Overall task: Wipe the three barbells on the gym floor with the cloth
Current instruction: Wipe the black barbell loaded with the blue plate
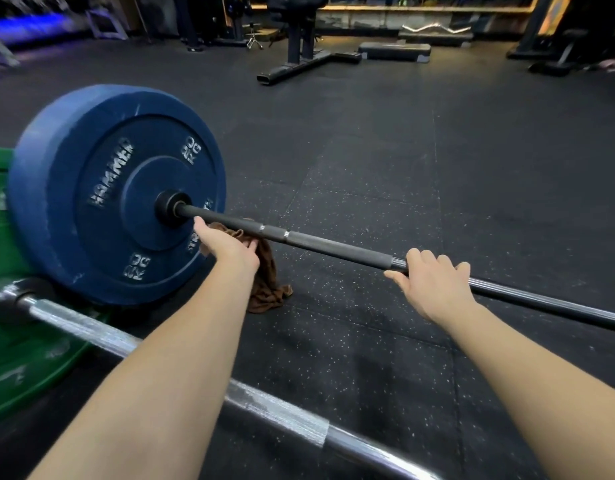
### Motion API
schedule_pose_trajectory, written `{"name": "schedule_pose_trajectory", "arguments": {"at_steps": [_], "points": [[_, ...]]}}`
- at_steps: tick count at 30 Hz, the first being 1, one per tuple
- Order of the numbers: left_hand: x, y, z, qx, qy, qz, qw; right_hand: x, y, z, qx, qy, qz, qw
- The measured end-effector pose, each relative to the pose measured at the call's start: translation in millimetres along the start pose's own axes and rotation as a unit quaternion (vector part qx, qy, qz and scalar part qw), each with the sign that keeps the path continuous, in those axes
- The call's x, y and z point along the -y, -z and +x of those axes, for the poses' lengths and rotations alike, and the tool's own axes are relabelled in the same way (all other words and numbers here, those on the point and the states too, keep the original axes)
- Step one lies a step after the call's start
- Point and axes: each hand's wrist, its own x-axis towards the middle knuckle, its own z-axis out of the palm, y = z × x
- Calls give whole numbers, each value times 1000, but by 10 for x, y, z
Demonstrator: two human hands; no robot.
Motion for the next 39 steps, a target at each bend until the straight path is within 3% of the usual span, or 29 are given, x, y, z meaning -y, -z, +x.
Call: {"name": "schedule_pose_trajectory", "arguments": {"at_steps": [3, 11, 21, 26, 33, 39], "points": [[145, -57, -231, -28, -17, 19, 999, 9, 7, 3, 9, -2, 2, 1000], [751, -63, -849, 45, 83, 102, 990, 9, 20, 4, 12, -2, 6, 1000], [163, -163, -447, -24, 24, 14, 999, 5, 6, -1, 0, -2, 11, 1000], [362, -212, -777, -13, 56, 35, 998, 22, -29, -28, -35, 1, -12, 999], [903, -149, -1294, 29, 119, 146, 982, 27, -13, -32, -19, -5, -24, 1000], [626, -260, -1034, -4, 70, 129, 989, 16, -1, -24, -6, -5, -10, 1000]]}}
